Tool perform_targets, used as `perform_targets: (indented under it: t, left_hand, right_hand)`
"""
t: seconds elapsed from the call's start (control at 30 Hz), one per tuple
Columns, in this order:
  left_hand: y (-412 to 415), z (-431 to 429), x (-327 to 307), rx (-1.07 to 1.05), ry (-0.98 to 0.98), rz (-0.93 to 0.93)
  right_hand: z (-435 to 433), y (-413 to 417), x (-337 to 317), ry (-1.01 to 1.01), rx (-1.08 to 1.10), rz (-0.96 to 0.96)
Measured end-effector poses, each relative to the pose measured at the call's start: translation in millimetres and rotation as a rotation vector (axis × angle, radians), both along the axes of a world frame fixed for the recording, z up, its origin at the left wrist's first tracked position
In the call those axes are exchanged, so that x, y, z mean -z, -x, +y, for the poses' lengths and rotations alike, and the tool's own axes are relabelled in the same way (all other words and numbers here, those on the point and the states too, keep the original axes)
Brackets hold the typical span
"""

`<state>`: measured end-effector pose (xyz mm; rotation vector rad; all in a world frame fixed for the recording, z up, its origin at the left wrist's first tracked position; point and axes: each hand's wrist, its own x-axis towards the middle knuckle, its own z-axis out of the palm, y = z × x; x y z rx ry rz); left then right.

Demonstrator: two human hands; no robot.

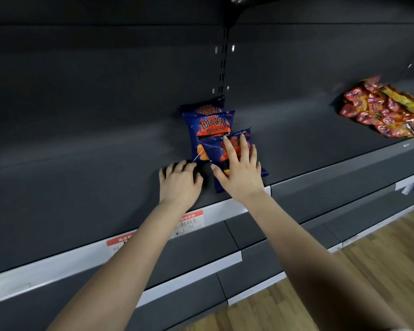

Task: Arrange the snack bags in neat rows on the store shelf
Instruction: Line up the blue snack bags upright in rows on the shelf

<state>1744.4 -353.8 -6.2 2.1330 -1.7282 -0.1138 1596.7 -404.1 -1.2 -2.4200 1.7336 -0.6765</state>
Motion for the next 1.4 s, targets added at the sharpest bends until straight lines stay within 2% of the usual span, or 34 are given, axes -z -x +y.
perform_targets:
  t: [0.33, 1.03, 1.3, 1.4]
  left_hand:
    - [-1.0, 0.6, 3.6, -0.048, -0.066, -0.029]
    - [-2.6, -3.7, 4.0, -0.036, -0.123, -0.057]
    - [-2.5, -2.8, 2.9, 0.003, -0.141, -0.067]
    - [-2.6, -3.0, 3.0, 0.007, -0.144, -0.067]
  right_hand:
    - [-9.5, -6.1, 1.2, -0.015, 0.012, 0.112]
    - [-7.4, -4.1, 3.2, 0.001, 0.017, 0.014]
    - [-3.0, -3.1, 1.9, 0.095, -0.006, -0.152]
    - [-5.2, -4.2, 2.7, 0.035, 0.007, -0.086]
